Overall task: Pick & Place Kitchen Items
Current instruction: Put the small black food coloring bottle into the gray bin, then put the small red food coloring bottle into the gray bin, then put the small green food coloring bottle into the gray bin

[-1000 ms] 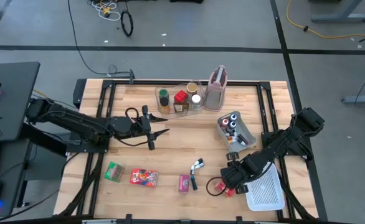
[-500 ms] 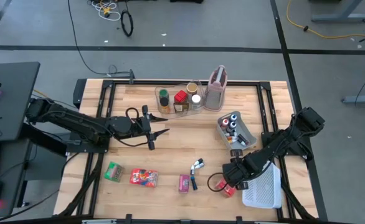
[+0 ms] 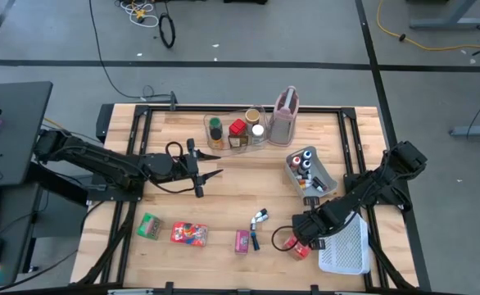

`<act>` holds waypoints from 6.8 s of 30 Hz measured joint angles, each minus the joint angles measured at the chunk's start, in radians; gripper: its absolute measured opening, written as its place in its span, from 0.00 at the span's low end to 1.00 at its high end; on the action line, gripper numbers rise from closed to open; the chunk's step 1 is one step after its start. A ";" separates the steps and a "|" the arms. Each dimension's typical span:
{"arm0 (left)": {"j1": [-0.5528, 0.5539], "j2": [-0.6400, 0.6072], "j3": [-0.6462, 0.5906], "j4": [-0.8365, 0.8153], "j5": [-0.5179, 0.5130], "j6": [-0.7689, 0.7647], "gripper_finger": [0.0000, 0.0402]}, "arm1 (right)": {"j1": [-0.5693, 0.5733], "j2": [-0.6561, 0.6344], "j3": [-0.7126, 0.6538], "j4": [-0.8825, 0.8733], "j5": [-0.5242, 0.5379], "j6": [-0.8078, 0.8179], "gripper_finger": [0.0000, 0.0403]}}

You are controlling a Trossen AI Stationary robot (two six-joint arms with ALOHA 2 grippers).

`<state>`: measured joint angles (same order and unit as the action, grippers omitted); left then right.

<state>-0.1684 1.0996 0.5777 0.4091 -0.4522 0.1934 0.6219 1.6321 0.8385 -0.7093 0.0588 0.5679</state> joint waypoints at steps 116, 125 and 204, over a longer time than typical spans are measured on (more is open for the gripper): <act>0.000 0.000 0.000 -0.044 -0.052 0.027 0.48 | -0.083 -0.019 -0.063 0.154 -0.015 0.158 0.28; 0.000 0.000 0.000 -0.045 -0.052 0.027 0.48 | -0.147 -0.093 -0.070 0.193 -0.030 0.186 0.18; 0.000 0.000 0.000 -0.044 0.027 0.027 0.48 | -0.341 0.036 -0.328 1.290 -0.102 -0.408 0.51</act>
<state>-0.1684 1.0992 0.5777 0.3649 -0.4248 0.2199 0.2805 1.6682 0.5106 0.5810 -0.0432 0.1596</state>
